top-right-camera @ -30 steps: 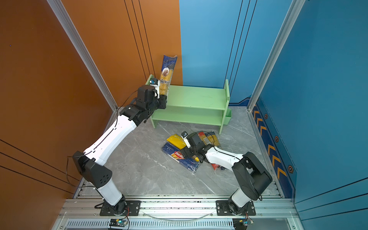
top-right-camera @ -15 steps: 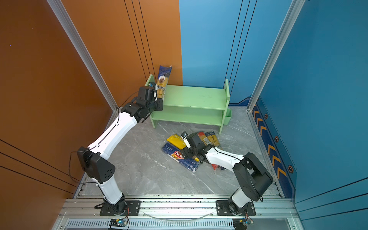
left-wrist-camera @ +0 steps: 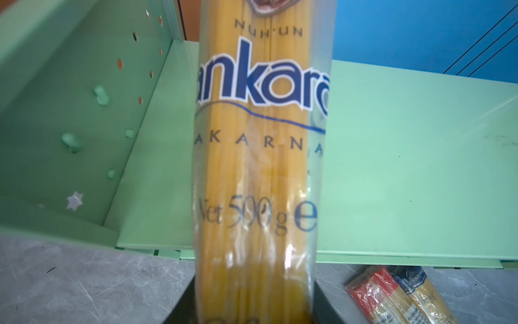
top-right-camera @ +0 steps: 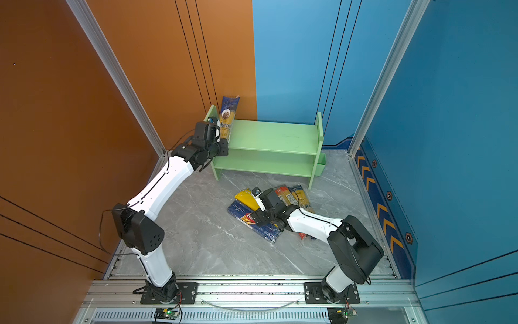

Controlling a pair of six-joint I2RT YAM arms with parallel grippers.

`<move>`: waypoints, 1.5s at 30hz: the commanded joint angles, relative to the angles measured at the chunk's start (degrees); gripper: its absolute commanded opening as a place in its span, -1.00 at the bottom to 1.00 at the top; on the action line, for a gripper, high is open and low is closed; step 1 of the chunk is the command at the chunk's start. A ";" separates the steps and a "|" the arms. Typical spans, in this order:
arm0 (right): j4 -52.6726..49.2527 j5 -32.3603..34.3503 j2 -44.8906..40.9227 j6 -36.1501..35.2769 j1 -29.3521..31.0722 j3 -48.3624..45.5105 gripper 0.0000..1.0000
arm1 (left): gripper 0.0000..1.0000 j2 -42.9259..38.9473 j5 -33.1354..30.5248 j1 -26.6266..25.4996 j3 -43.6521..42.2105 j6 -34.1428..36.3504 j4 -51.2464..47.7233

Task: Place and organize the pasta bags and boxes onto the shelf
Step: 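Lower the Ankara bag onto the top shelf tier and open the left gripper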

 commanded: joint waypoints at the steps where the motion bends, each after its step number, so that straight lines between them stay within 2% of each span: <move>1: -1.90 1.17 0.96 1.08 0.07 1.68 1.00 | -1.00 -1.38 1.12 0.33 3.92 -0.66 8.05; 20: -2.05 1.63 0.92 1.02 0.17 1.68 1.00 | -1.00 -1.37 2.53 0.42 3.54 1.20 6.91; 29: -2.10 1.75 0.80 0.85 0.17 1.68 1.00 | -0.86 -1.63 3.37 0.43 2.07 1.54 6.94; 30: -2.26 1.71 0.78 0.84 0.21 1.68 1.00 | -0.77 -1.62 3.44 0.43 2.05 1.51 7.00; 31: -2.40 1.84 0.71 0.86 0.17 1.75 1.00 | -0.55 -1.69 3.61 0.42 2.03 1.51 6.98; 38: -3.16 2.54 0.36 0.60 0.19 1.34 1.00 | -0.48 -1.88 3.99 0.59 1.67 1.60 6.98; 40: -3.41 2.77 0.25 0.58 0.18 1.33 1.00 | -0.22 -1.94 4.02 0.68 1.56 1.36 7.04; 45: -3.74 2.96 0.00 0.40 0.19 1.33 1.00 | -0.11 -2.05 3.71 0.78 1.20 1.09 6.96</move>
